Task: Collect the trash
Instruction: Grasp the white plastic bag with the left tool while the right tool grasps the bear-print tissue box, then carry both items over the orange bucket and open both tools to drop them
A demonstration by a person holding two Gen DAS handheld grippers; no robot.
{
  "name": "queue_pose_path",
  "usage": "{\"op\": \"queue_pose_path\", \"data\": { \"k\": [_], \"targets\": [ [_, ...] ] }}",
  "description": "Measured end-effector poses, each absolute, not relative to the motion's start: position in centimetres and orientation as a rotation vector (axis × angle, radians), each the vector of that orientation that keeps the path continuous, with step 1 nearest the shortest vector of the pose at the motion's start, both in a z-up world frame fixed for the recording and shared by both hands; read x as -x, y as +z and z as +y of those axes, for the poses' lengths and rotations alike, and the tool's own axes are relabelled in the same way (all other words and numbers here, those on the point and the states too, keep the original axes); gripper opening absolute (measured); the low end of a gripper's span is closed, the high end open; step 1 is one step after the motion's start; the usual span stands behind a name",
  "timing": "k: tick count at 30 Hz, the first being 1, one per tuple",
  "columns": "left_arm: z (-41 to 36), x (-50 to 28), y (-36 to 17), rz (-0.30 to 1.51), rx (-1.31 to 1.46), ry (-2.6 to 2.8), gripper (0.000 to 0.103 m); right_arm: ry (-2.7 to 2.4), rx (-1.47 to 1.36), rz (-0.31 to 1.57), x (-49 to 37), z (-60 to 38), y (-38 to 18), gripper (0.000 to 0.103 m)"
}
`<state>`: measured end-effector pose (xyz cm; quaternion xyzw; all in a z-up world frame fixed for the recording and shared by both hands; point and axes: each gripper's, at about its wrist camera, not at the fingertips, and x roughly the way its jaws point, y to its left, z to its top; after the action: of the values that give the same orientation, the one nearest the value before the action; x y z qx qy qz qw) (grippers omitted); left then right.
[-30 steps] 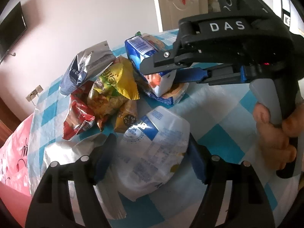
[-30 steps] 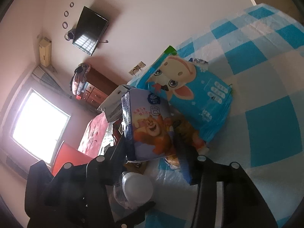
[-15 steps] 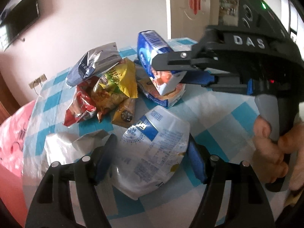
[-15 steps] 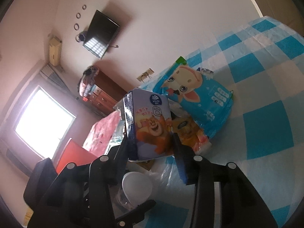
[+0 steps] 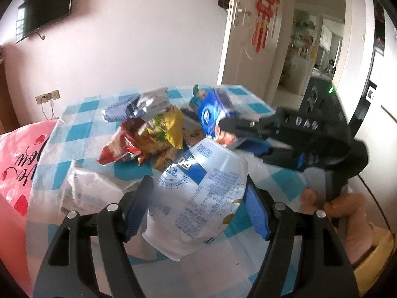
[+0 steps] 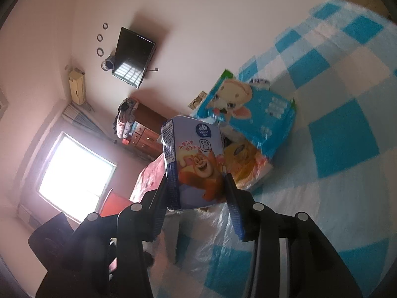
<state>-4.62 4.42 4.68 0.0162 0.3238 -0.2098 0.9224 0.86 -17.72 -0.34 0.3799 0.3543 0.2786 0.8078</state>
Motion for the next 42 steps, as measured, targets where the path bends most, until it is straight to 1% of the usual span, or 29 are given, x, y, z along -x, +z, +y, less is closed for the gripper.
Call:
{"op": "queue_pose_path", "data": {
  "k": [9,16,23,33,37,42],
  "targets": [
    [7.4,7.4,7.8,0.600,0.021,-0.404,0.071,0.652,-0.881,0.796,0.0,-15.8,0.2,0.044],
    [10.6,9.1,9.4,0.556,0.065,-0.352,0.071,0.706,-0.864,0.791,1.1,-13.9,3.2,0.044],
    [14.7,10.5,11.3,0.503,0.098,-0.258,0.072,0.789,-0.815,0.821,1.2,-9.8,6.3,0.044],
    [22.7,12.8,14.5,0.405,0.173,-0.043,0.072,0.970,-0.695,0.859,0.2,-1.5,11.1,0.044],
    [26.1,13.6,15.4,0.379,0.209,0.049,0.072,1.062,-0.626,0.870,0.0,3.5,13.3,0.044],
    [30.1,14.0,15.5,0.372,0.259,0.173,0.072,1.164,-0.569,0.911,-0.3,10.5,14.6,0.044]
  ]
}}
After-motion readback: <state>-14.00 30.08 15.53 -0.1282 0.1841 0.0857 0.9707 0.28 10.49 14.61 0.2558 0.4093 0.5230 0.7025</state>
